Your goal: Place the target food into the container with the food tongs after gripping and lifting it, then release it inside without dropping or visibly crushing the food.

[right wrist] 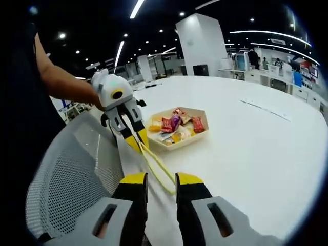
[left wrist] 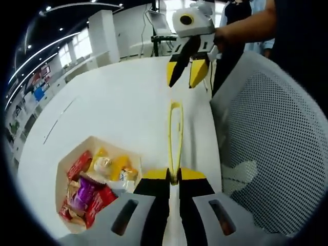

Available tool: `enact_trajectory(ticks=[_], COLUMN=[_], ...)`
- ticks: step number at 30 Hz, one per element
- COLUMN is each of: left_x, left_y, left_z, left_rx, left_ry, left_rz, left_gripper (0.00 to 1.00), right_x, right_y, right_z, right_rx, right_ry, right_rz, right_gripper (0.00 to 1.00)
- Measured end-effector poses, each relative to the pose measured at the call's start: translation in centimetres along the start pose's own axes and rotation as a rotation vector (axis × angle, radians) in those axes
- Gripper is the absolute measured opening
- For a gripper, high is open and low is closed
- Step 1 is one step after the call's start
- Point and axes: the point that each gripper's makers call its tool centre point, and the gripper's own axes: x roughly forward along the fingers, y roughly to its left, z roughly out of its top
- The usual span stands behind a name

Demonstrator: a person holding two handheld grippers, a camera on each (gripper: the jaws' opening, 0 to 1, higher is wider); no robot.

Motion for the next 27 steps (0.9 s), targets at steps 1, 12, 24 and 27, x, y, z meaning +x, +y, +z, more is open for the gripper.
enact_trajectory(ticks=[1,12,24,27], left_x=[0.1,1.2,2.0,2.1], left_y=[0.0,-0.5,-0.3,-0.6], left_z=[-0.2,-0.7,-2.0,-2.0], left_rx=[0.002,-0.005,-0.025,-0.057], left_ry=[0.011,0.075,0.144,0.144], left_rz=[-0.001,-0.007,0.006,-0.007], left_gripper=[0.00,0.02,0.17,0.23], right_x=[0.0,-0.3,-0.8,-0.8], right_y=[0.0,-0.1,-0.3,-0.3], right_z=[0.0,-0.3,-0.8,-0.9], right_rx=[0.000,0.018,0.032,0.038], right_ry=[0.000,0.000,0.003,0.008], right_rz=[0.000,-0.010,-0.020,-0.019], right_gripper=[0.20,0.21,0.21,0.22])
